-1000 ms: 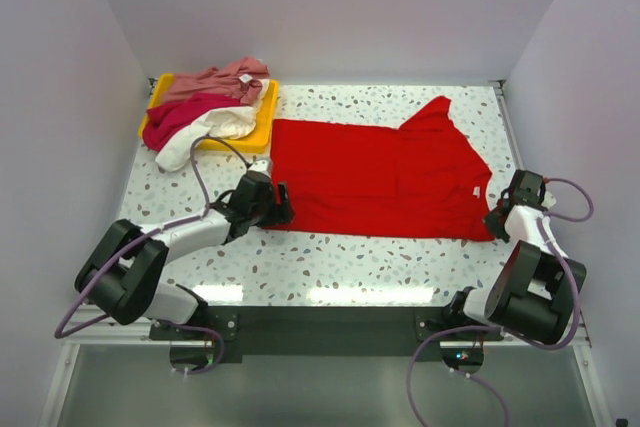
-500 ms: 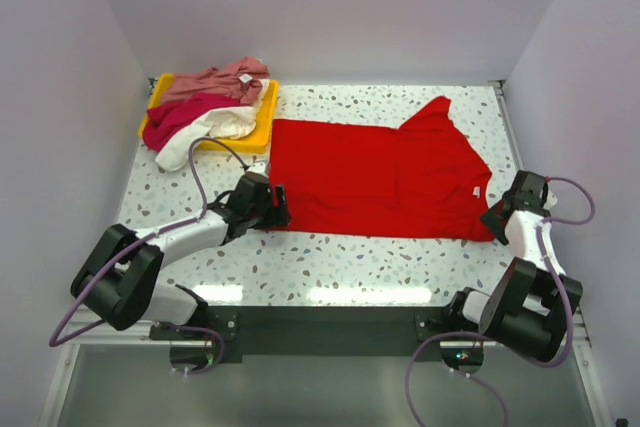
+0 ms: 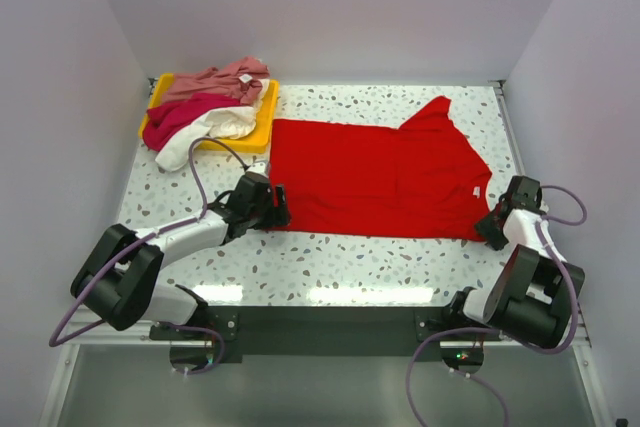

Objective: Fold and stack the t-shirts
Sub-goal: Fold the tshirt

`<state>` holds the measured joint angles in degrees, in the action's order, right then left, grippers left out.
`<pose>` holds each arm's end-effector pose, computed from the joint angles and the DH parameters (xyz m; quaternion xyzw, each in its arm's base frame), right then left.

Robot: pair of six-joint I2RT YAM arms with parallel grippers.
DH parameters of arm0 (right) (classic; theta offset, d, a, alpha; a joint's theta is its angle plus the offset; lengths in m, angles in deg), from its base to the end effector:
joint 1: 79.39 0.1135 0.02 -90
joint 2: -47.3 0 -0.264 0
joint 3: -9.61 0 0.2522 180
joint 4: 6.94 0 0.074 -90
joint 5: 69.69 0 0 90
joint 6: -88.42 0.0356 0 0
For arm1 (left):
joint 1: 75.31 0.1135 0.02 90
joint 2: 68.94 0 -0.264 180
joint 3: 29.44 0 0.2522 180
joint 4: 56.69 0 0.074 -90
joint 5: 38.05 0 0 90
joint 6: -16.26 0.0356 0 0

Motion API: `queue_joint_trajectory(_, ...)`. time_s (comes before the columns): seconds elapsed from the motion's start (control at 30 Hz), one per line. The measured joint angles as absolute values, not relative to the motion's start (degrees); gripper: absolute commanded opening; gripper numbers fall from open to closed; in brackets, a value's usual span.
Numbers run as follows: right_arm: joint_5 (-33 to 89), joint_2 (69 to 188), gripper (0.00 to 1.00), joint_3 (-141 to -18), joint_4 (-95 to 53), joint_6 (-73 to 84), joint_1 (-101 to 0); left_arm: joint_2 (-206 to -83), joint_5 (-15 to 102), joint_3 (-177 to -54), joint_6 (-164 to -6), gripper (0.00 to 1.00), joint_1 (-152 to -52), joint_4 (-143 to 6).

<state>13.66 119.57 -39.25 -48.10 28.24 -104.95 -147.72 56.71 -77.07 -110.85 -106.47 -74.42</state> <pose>0.1949 -0.0978 0.1660 0.4638 0.8564 -0.0484 0.2217 0.2210 -0.1302 0.1595 -0.0631 0.9335 -0.1647 0.3123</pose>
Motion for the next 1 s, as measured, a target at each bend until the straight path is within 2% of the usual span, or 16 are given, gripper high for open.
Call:
queue_joint_trajectory(0.1, 13.3, 119.9, 0.21, -39.2, -48.1, 28.4, -105.0, -147.7, 56.7, -77.1, -110.8, 0.75, -106.5, -74.5)
queue_joint_trajectory(0.4, 11.1, 120.1, 0.00, -39.2, -48.1, 28.8, -105.0, -147.7, 57.1, -77.5, -110.6, 0.75, -106.5, -75.5)
queue_joint_trajectory(1.0, 5.8, 123.4, 0.00, -42.8, -48.3, 26.8, -105.0, -147.7, 58.4, -79.0, -108.6, 0.75, -106.5, -78.9)
